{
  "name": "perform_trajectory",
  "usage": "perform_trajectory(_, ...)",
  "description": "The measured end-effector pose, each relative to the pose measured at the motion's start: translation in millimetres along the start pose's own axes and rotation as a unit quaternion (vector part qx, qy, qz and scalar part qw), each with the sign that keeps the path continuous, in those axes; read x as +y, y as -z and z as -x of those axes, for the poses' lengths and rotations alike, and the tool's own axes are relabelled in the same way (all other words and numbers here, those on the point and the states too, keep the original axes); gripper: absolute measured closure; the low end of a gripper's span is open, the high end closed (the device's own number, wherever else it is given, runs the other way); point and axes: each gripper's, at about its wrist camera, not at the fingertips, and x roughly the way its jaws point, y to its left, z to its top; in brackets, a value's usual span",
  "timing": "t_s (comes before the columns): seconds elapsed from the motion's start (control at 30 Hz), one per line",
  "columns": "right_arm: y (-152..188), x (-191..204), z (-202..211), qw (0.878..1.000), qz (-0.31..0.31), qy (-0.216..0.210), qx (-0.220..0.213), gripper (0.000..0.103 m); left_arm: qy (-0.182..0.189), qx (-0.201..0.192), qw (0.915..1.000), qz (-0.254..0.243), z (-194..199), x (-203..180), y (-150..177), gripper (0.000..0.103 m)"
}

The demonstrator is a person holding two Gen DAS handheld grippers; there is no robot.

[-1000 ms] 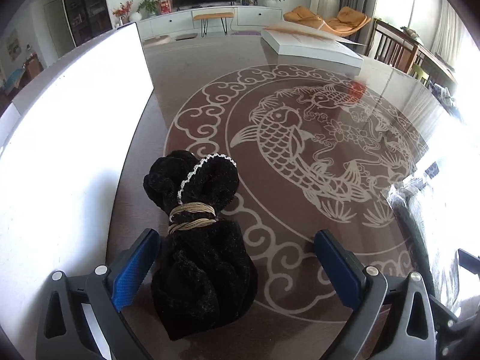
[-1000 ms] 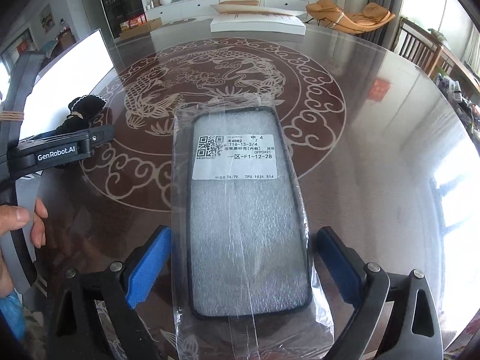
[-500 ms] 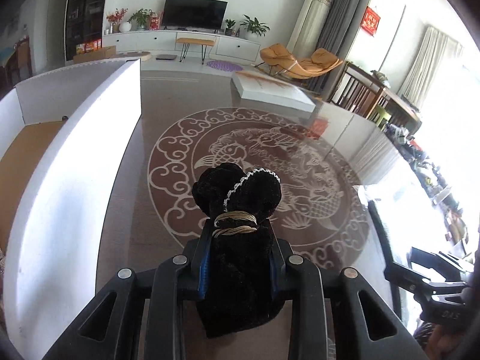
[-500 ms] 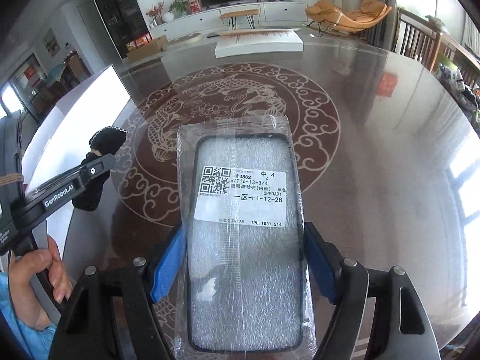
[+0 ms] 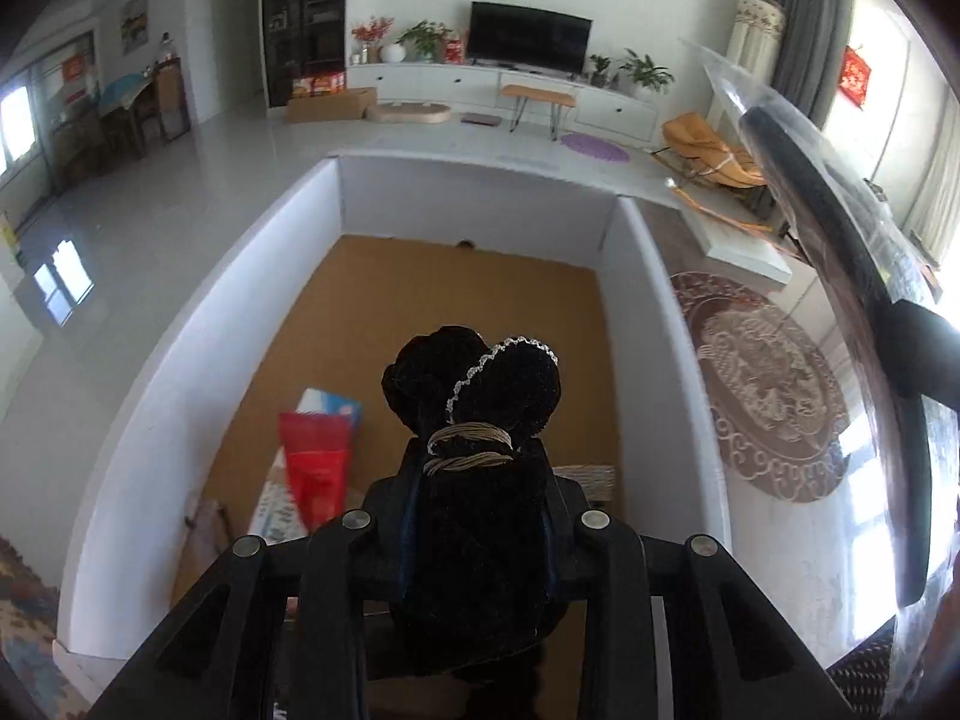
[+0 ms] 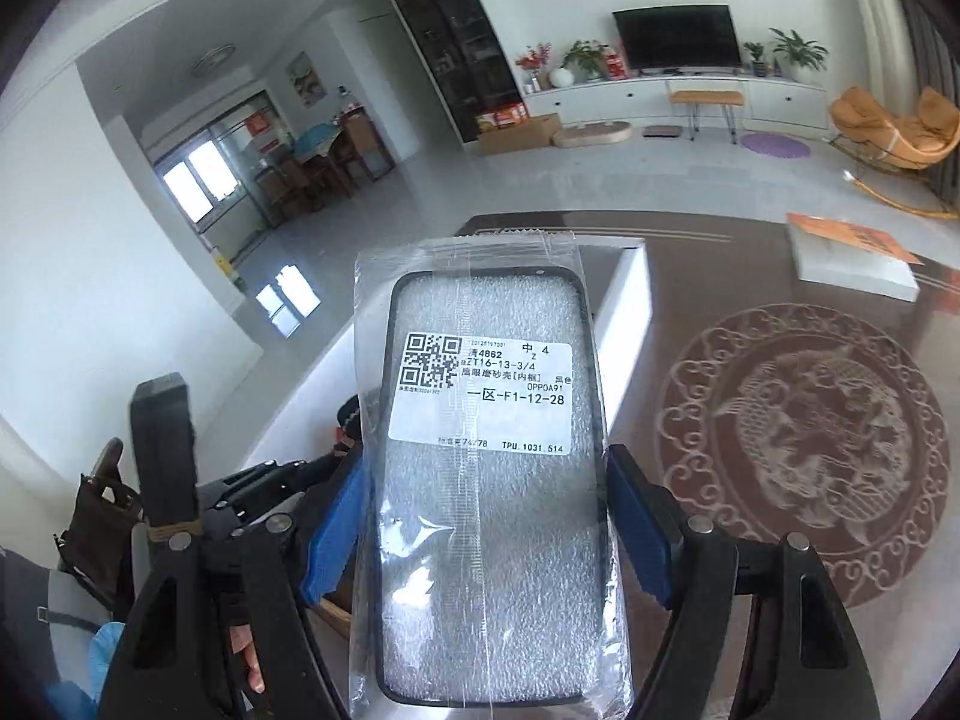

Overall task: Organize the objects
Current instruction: 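Carry the pouch and phone case over the cardboard bin and open both tools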

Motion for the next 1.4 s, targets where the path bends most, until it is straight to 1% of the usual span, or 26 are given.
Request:
perform_trajectory(0.07, -0.6, 26.8, -35.5, 1.000, 0.013, -0.011, 0.020, 0.027, -0.036, 0.025, 0.9989, 0.018, -7.2, 27.7, 6.7, 0.068)
perform_trajectory(0.13, 4.8, 44.3, -71.4, 0.998, 0.021, -0.025, 0.050, 0.027, -0.058, 0.036, 0.9971, 0.033, -9.6, 46.2, 13.9, 0.055)
perform_trajectory(0.17, 10.3, 48.8, -89.7, 0.997, 0.022, -0.032, 0.067, 0.026, -0.064, 0.038, 0.9965, 0.038, -9.0, 52.2, 17.2, 0.036)
perform_trajectory(0.2, 16.5, 53.0, -107.5, 0.995, 0.025, -0.038, 0.088, 0.026, -0.068, 0.034, 0.9963, 0.040, -6.9, 56.0, 21.0, 0.022)
perform_trajectory(0.27, 30.5, 57.3, -133.1, 0.991, 0.027, -0.032, 0.124, 0.025, -0.079, 0.023, 0.9960, 0.035, -2.0, 55.9, 25.9, 0.017)
perform_trajectory(0.33, 39.2, 56.9, -141.1, 0.990, 0.027, -0.031, 0.136, 0.025, -0.097, 0.011, 0.9949, 0.025, 4.3, 52.2, 27.4, 0.017)
perform_trajectory(0.37, 41.5, 56.4, -138.4, 0.990, 0.028, -0.033, 0.131, 0.025, -0.107, 0.002, 0.9941, 0.020, 9.2, 47.7, 27.2, 0.017)
perform_trajectory(0.43, 40.8, 52.4, -129.1, 0.992, 0.035, -0.023, 0.119, 0.023, -0.121, -0.020, 0.9922, 0.022, 21.9, 43.1, 26.3, 0.017)
perform_trajectory(0.5, 36.2, 50.0, -112.9, 0.994, 0.045, -0.014, 0.103, 0.020, -0.124, -0.039, 0.9907, 0.041, 35.9, 40.2, 25.2, 0.016)
perform_trajectory(0.53, 33.1, 48.9, -103.9, 0.994, 0.053, -0.006, 0.095, 0.017, -0.126, -0.048, 0.9895, 0.053, 42.6, 38.5, 23.2, 0.013)
perform_trajectory(0.57, 27.0, 45.6, -93.7, 0.994, 0.063, 0.006, 0.087, 0.014, -0.130, -0.055, 0.9881, 0.061, 50.5, 37.2, 23.7, 0.005)
perform_trajectory(0.6, 23.2, 43.6, -84.8, 0.994, 0.072, 0.020, 0.081, 0.013, -0.136, -0.059, 0.9867, 0.067, 54.8, 34.5, 22.0, 0.000)
perform_trajectory(0.67, 16.3, 43.5, -74.6, 0.992, 0.087, 0.046, 0.077, 0.010, -0.148, -0.063, 0.9846, 0.068, 59.7, 29.7, 22.0, 0.000)
perform_trajectory(0.73, 15.0, 32.6, -66.3, 0.991, 0.092, 0.060, 0.077, 0.010, -0.161, -0.049, 0.9838, 0.062, 56.7, 20.8, 18.7, 0.000)
perform_trajectory(0.77, 16.2, 30.2, -63.6, 0.990, 0.091, 0.069, 0.079, 0.010, -0.161, -0.038, 0.9846, 0.058, 56.2, 18.7, 18.7, 0.000)
perform_trajectory(0.83, 19.2, 29.0, -63.3, 0.988, 0.093, 0.079, 0.089, 0.010, -0.144, -0.010, 0.9878, 0.059, 53.7, 17.8, 19.7, 0.000)
perform_trajectory(0.9, 23.3, 30.2, -63.3, 0.987, 0.097, 0.086, 0.096, 0.010, -0.117, 0.000, 0.9907, 0.070, 55.3, 19.7, 22.0, 0.000)
perform_trajectory(0.97, 26.3, 31.1, -58.9, 0.986, 0.101, 0.090, 0.095, 0.010, -0.108, -0.004, 0.9907, 0.083, 60.0, 22.7, 25.4, 0.000)
perform_trajectory(1.03, 28.2, 31.3, -55.4, 0.987, 0.098, 0.088, 0.093, 0.010, -0.108, -0.008, 0.9899, 0.092, 63.6, 26.2, 27.4, 0.000)
perform_trajectory(1.17, 32.5, 34.9, -56.6, 0.986, 0.102, 0.088, 0.096, 0.010, -0.102, -0.012, 0.9903, 0.094, 66.2, 30.0, 30.7, 0.000)
perform_trajectory(1.23, 33.6, 37.1, -58.0, 0.986, 0.105, 0.088, 0.096, 0.010, -0.104, -0.017, 0.9897, 0.097, 68.3, 30.1, 33.3, 0.000)
perform_trajectory(1.3, 33.8, 39.8, -56.8, 0.986, 0.107, 0.086, 0.094, 0.010, -0.109, -0.031, 0.9880, 0.105, 72.4, 29.4, 37.0, 0.000)
perform_trajectory(1.37, 34.1, 43.7, -55.9, 0.986, 0.113, 0.084, 0.094, 0.010, -0.111, -0.041, 0.9882, 0.097, 76.0, 25.7, 37.3, 0.000)
perform_trajectory(1.4, 34.4, 45.4, -55.8, 0.985, 0.116, 0.084, 0.094, 0.010, -0.112, -0.040, 0.9888, 0.090, 76.6, 22.9, 36.4, 0.000)
